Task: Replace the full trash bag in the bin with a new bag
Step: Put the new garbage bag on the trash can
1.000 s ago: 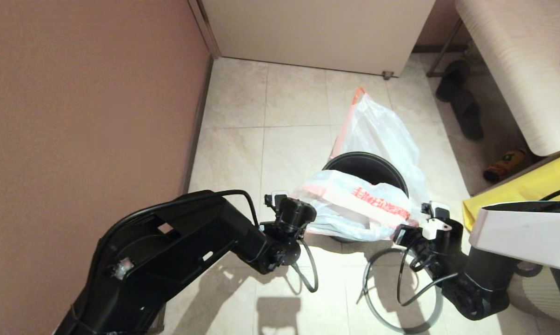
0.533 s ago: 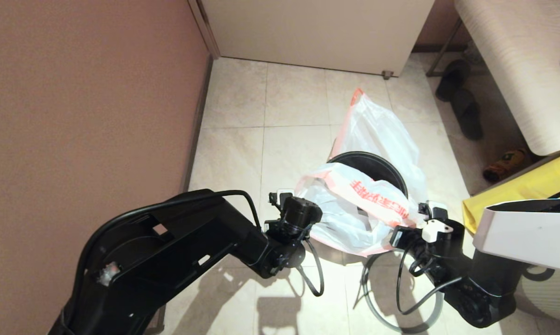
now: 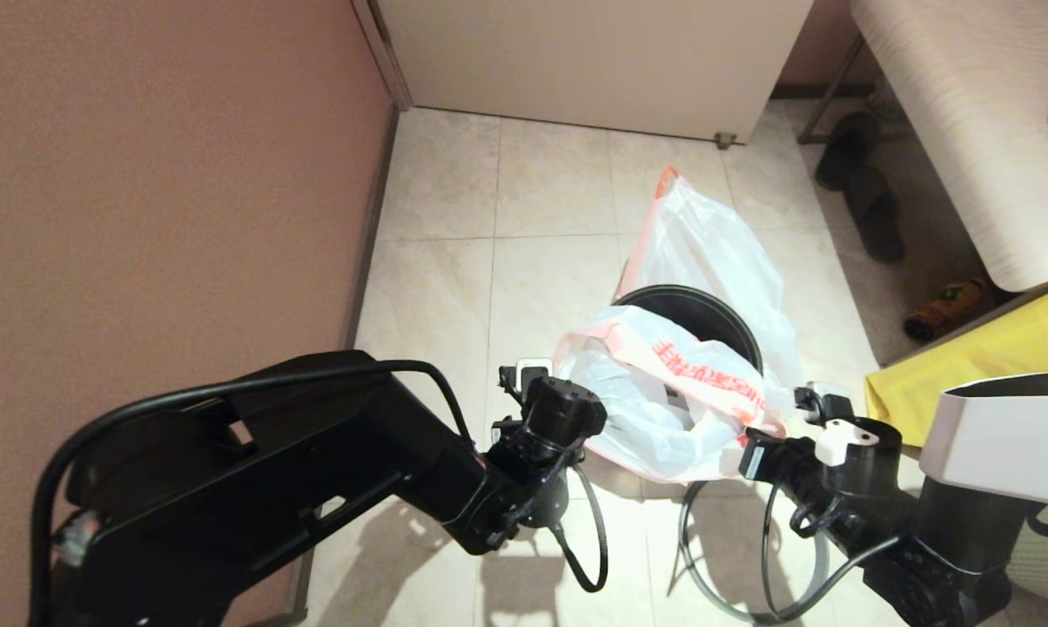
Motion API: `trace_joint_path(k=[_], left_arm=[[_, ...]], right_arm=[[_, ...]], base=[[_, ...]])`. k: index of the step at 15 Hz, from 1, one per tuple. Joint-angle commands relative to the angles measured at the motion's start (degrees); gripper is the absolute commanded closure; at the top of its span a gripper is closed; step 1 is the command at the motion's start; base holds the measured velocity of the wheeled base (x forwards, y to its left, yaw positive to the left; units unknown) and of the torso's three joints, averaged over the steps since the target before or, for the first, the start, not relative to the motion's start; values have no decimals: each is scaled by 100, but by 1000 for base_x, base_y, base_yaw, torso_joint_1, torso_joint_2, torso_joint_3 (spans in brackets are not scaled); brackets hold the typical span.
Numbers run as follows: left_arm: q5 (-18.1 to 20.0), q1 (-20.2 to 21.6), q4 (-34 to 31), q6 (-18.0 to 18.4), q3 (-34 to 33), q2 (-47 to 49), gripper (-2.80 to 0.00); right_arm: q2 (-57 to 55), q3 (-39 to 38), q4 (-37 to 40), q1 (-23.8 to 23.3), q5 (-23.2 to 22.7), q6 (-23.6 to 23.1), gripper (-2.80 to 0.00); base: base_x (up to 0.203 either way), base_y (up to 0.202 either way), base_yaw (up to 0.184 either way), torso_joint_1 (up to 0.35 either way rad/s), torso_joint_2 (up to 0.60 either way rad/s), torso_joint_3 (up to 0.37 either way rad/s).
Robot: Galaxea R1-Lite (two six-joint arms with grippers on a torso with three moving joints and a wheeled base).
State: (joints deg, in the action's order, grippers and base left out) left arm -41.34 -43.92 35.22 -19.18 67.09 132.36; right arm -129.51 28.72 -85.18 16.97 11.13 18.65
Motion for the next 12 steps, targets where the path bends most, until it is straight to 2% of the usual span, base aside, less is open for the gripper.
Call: trace_joint_path(k=[1, 2, 3, 6, 9, 12], left_arm=[[-30, -233, 53, -90, -499, -431, -280], [-32, -282, 52, -109, -591, -470, -280], [-23, -284, 37, -78, -583, -482, -280], [130, -279, -31, 118, -300, -472, -280], [187, -314, -409, 237, 167, -456, -280], [195, -414, -750, 232, 443, -466, -280]], right_arm=[[268, -253, -85, -43, -143, 7, 0], [252, -270, -87, -71, -146, 7, 0], [225, -269, -87, -96, -162, 14, -280], [226, -472, -89, -134, -446, 9, -280], [7, -582, -141, -390, -713, -418, -280], [168, -987, -378, -429, -1443, -372, -280]], base=[[0, 0, 0, 0, 0, 0], [0, 0, 0, 0, 0, 0], [0, 0, 0, 0, 0, 0], [0, 0, 0, 0, 0, 0], [0, 0, 0, 0, 0, 0], [0, 0, 0, 0, 0, 0]])
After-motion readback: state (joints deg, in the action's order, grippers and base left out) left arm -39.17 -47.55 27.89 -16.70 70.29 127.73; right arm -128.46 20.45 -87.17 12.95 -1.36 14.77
